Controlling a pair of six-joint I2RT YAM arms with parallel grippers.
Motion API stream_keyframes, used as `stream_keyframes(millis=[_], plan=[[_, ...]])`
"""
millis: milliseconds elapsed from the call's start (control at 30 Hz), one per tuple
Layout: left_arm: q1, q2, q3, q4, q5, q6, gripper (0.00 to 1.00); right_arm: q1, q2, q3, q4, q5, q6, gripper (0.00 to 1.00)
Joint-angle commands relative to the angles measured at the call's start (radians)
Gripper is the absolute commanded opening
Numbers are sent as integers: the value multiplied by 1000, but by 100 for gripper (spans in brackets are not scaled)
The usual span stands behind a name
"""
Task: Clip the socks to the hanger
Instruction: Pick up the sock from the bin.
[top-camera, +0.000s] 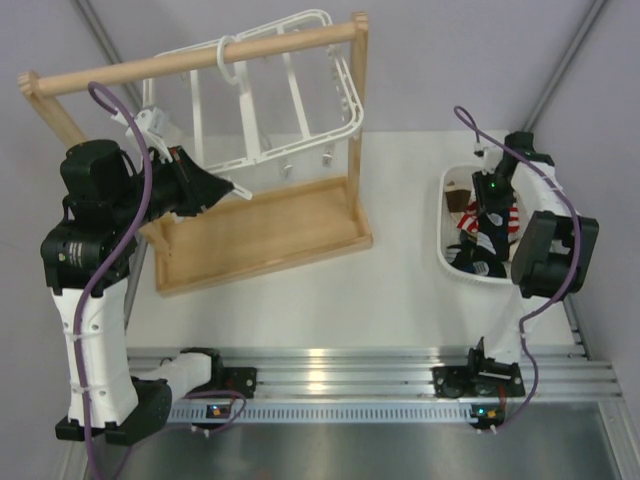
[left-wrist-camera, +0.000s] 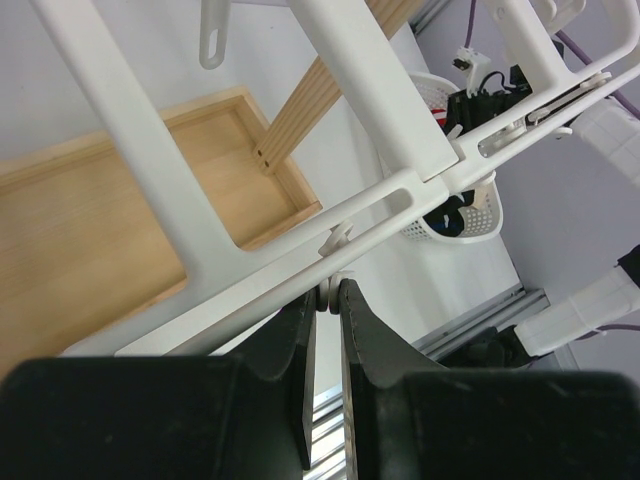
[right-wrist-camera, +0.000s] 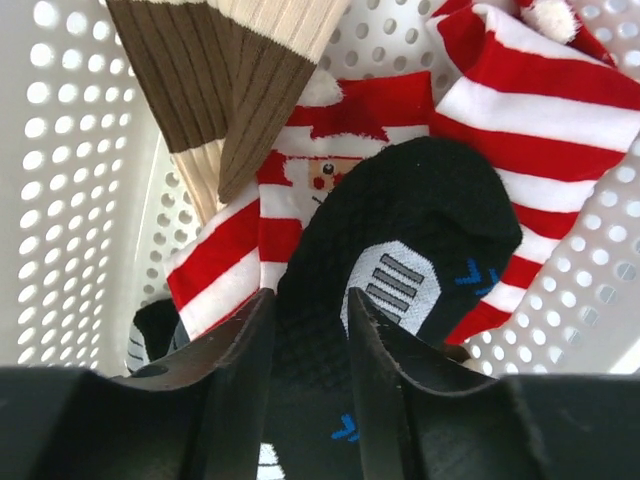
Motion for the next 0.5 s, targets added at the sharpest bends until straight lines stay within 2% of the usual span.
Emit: stream_keyframes(millis=[0, 167, 300, 467], plan=[[6, -3, 11, 78, -11, 2, 13, 8, 7, 52, -6, 28, 27, 34], [6, -3, 11, 78, -9, 4, 13, 10, 18, 64, -26, 48, 24, 27], [6, -1, 12, 80, -7, 5, 13, 10, 13, 93, -66, 24, 23, 0], [6, -4, 11, 77, -14, 10, 13, 10, -95, 168, -123, -129, 56, 0]])
